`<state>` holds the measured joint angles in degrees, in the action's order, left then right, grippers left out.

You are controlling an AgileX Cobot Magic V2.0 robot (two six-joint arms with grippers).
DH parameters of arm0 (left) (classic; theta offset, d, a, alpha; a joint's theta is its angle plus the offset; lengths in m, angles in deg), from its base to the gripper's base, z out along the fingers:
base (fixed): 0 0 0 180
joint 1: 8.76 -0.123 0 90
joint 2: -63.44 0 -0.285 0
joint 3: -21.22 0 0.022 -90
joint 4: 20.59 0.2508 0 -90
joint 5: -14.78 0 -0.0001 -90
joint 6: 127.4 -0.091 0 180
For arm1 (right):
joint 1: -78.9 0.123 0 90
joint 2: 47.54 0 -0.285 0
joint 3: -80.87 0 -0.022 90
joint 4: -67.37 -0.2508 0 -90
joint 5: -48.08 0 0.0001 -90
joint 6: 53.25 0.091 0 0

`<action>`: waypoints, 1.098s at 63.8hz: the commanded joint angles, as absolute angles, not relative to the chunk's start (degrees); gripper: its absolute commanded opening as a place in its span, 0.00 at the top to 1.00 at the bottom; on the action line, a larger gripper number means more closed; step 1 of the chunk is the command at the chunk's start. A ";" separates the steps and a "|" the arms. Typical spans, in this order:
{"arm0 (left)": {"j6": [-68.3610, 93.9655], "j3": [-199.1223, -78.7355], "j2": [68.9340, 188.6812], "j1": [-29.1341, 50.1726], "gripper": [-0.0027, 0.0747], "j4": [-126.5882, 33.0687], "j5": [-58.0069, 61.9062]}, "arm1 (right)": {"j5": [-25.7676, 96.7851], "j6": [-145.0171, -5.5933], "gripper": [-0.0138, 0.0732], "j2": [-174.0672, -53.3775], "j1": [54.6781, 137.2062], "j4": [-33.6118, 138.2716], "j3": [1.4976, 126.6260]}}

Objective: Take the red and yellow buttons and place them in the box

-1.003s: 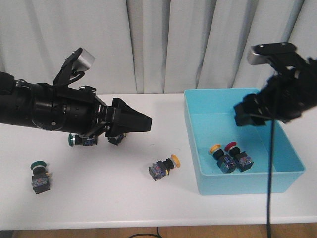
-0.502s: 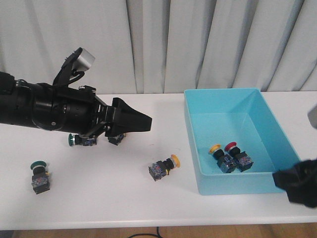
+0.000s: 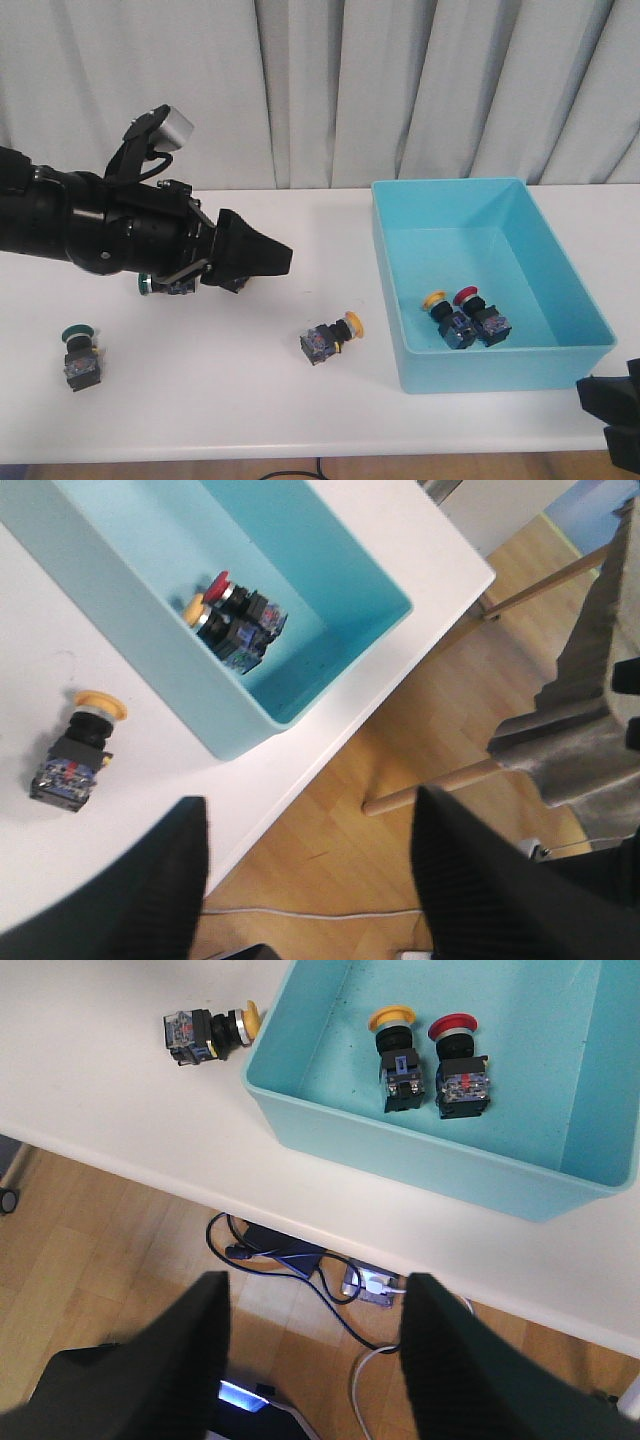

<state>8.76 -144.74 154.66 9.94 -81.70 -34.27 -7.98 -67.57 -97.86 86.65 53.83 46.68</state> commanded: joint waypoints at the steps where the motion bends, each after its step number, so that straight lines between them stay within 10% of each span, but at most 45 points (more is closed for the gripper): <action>1: 8.63 -146.37 153.16 10.07 0.62 -83.39 -33.90 | -5.00 -67.60 0.54 -97.73 86.50 53.17 48.07; 20: 8.57 -146.37 153.16 10.07 0.98 -79.32 -33.51 | -5.00 -67.60 0.84 -97.73 86.50 53.17 48.07; 70: 8.57 -146.37 153.16 10.07 0.97 -79.38 -33.56 | -8.58 -67.75 0.85 -97.73 86.50 53.16 48.07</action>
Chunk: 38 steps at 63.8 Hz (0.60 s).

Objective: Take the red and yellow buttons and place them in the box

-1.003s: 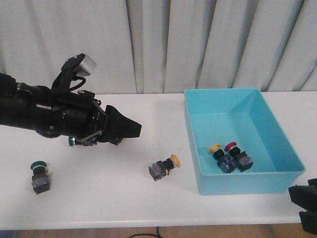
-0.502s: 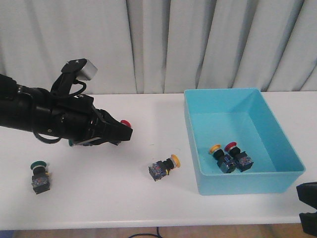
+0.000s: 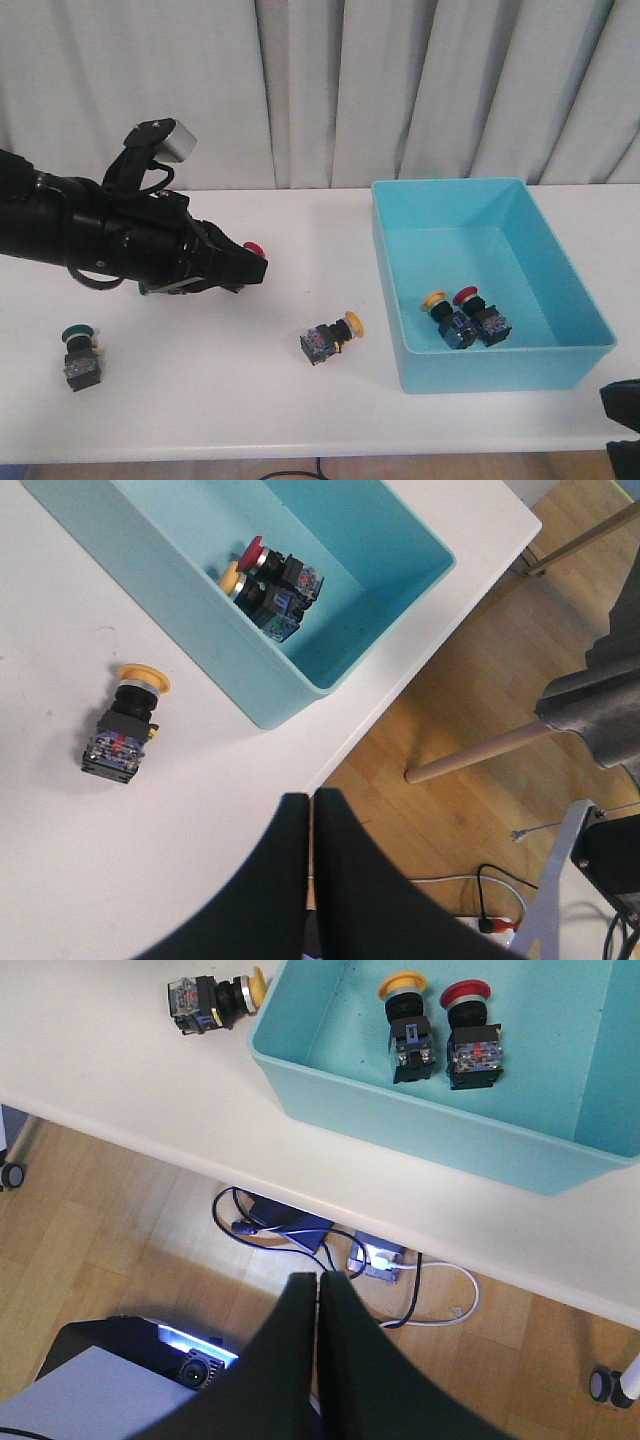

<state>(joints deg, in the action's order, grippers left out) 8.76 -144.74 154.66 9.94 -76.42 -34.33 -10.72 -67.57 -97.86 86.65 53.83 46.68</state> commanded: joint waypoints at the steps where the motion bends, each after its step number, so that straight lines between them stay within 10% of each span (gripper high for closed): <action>1: 8.57 -146.37 153.16 10.07 0.97 -79.38 -33.56 | -8.58 -67.75 0.85 -97.73 86.50 53.16 48.07; 38: 27.97 -146.37 149.59 9.85 0.97 -43.59 -16.41 | -8.63 -67.75 0.85 -97.73 86.50 53.16 48.07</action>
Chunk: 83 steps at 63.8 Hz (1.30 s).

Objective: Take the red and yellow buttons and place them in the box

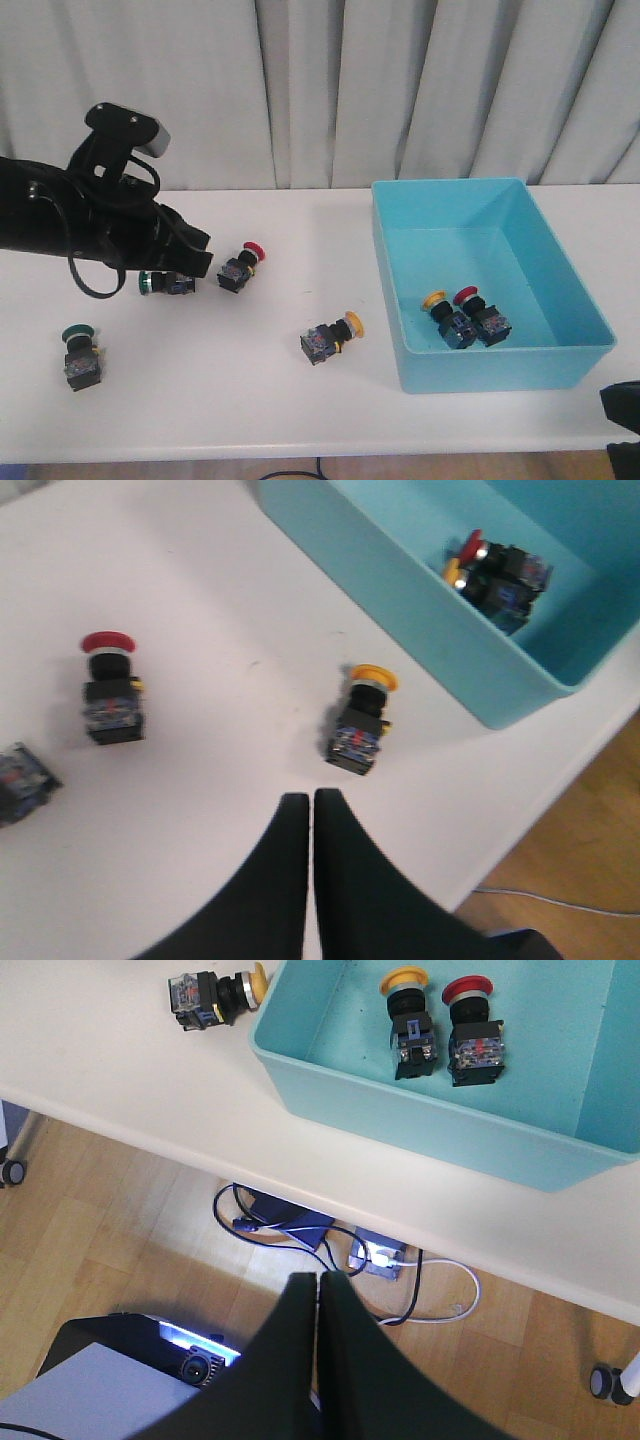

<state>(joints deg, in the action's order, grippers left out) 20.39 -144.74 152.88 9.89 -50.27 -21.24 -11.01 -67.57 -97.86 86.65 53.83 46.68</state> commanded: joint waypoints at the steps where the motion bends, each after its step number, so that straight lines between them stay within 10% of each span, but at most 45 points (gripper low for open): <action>1: 30.59 -146.37 149.22 9.85 0.97 -41.20 -16.34 | -8.63 -67.75 0.85 -97.73 86.50 53.16 48.07; 27: 58.23 -135.63 137.49 9.54 0.97 -7.66 -10.40 | -8.63 -67.75 0.85 -97.73 86.50 53.16 48.07; 52: 58.45 -105.08 111.06 0.78 0.97 -8.72 16.56 | -8.63 -67.75 0.85 -97.73 86.50 53.16 48.07; 83: 58.47 -82.67 75.54 -8.78 0.97 -16.84 17.06 | -8.68 -67.75 0.85 -97.73 86.50 53.16 48.07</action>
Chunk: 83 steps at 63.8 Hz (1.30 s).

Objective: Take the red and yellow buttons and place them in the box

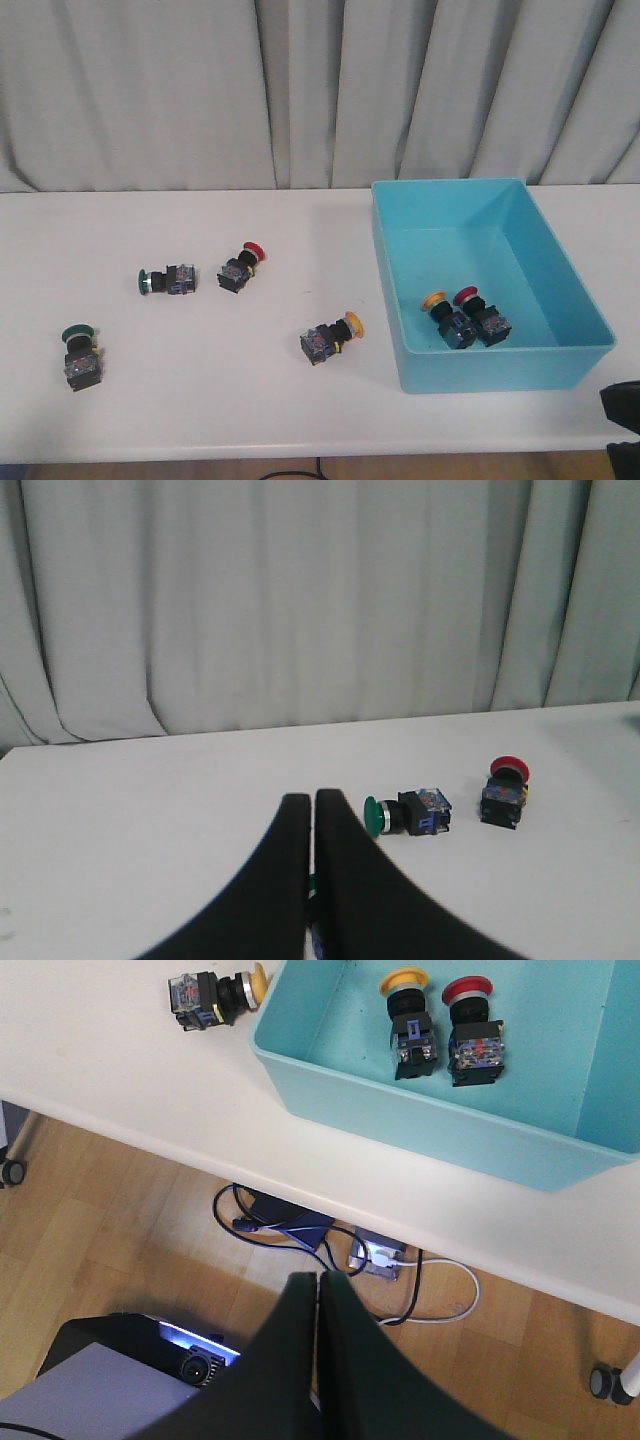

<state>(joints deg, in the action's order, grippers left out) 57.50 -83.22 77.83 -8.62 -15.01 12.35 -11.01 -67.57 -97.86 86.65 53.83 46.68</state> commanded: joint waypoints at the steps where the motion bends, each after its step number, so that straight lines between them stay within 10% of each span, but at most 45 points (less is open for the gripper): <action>1: 58.47 -82.24 75.20 -8.78 0.97 -16.99 17.12 | -8.68 -67.75 0.85 -97.73 86.50 53.16 48.07; 83: 53.69 -78.50 69.66 -8.76 0.97 -19.66 16.94 | -8.68 -67.75 0.85 -97.58 86.50 53.16 48.07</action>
<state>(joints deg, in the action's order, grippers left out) 53.44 -80.09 70.63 -8.86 -19.12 12.57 -11.03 -67.57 -97.82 86.65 53.83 46.68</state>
